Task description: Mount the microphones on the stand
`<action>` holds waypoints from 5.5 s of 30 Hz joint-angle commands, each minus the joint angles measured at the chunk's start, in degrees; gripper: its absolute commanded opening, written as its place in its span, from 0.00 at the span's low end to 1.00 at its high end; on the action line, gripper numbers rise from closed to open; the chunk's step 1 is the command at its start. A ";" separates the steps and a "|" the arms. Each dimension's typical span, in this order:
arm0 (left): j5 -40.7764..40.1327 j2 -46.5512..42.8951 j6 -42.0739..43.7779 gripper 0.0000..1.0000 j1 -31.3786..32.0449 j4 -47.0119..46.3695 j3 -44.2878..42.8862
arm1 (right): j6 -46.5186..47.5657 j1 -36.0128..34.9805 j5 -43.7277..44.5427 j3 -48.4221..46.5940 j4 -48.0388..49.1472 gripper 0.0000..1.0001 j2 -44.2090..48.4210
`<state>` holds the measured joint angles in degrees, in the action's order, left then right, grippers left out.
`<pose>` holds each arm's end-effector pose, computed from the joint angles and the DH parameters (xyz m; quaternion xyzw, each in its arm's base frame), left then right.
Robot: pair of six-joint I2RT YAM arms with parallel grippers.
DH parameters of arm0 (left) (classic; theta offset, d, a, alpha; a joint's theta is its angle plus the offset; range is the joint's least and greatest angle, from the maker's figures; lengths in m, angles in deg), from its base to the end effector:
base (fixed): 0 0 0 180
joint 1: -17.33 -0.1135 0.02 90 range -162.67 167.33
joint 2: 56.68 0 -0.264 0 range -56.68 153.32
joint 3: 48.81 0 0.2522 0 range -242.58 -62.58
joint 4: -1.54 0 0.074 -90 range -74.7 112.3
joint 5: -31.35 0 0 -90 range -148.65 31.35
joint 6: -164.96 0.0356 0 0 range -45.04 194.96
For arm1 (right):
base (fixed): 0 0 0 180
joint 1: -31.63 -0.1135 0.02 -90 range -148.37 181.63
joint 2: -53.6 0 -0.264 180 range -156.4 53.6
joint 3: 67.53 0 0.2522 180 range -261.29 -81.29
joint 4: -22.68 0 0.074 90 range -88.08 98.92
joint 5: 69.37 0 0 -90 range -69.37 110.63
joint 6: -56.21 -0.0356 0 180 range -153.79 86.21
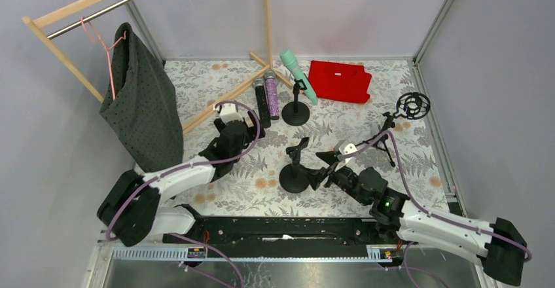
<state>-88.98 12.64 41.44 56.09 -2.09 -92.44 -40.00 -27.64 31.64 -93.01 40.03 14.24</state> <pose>0.2071 -0.1432 0.2118 -0.1094 0.8063 -0.1429 0.5635 0.0924 0.1422 0.2270 -0.2422 0.6416 0.3367 0.6452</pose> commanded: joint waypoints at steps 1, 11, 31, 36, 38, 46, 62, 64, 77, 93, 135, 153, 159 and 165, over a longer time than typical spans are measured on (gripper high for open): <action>6.80 8.30 -1.35 0.97 -4.01 -5.75 -8.48 | -6.21 -0.35 3.69 0.82 -10.93 0.82 8.23; 10.92 28.29 -2.81 0.75 -11.08 5.14 -28.06 | -14.30 -0.31 8.94 -3.17 -28.09 0.79 15.89; 11.69 44.86 2.76 0.68 -12.75 18.56 -45.95 | -17.71 -0.34 12.16 -4.24 -34.01 0.79 16.13; 12.23 46.86 3.51 0.64 -12.75 20.18 -47.45 | -18.06 -0.33 12.55 -4.03 -34.58 0.78 16.40; 12.44 47.53 3.72 0.63 -12.75 20.96 -48.01 | -18.20 -0.35 12.56 -4.02 -34.76 0.78 16.32; 12.28 48.15 4.29 0.55 -12.80 22.83 -47.48 | -18.93 -0.33 12.91 -3.56 -35.06 0.78 16.39; 14.44 23.00 5.36 0.16 -8.08 6.90 -20.99 | -19.16 -0.33 15.67 -3.21 -37.06 0.79 17.65; 13.29 18.69 5.57 0.15 -6.08 5.60 -17.33 | -19.40 -0.34 16.23 -3.20 -37.39 0.79 18.08; 20.17 -21.69 8.86 0.00 -2.04 2.40 3.67 | -27.09 -0.32 22.92 -15.56 -46.34 0.83 17.82; 35.51 -40.36 10.87 0.00 -2.03 0.97 2.69 | -19.62 -0.32 14.20 -71.50 -77.64 1.00 -21.49; 62.80 -27.83 -2.11 0.00 -2.03 -28.18 6.10 | -20.53 -0.32 6.29 -44.83 -4.48 0.63 -24.23; 60.19 -26.03 -2.83 0.00 -2.04 -29.78 6.66 | -20.81 -0.32 5.80 -39.34 -1.32 0.74 -19.89; 61.43 -26.11 -2.70 0.00 -2.03 -29.63 6.81 | -21.52 -0.32 5.07 -39.34 -0.47 0.71 -21.39; 62.08 -26.18 -2.86 0.00 -2.03 -29.63 7.26 | -22.29 -0.32 4.39 -38.86 0.68 0.64 -21.99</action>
<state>-28.02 -13.06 38.88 54.08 -26.54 -85.32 -61.31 -27.75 36.40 -132.03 36.60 -7.57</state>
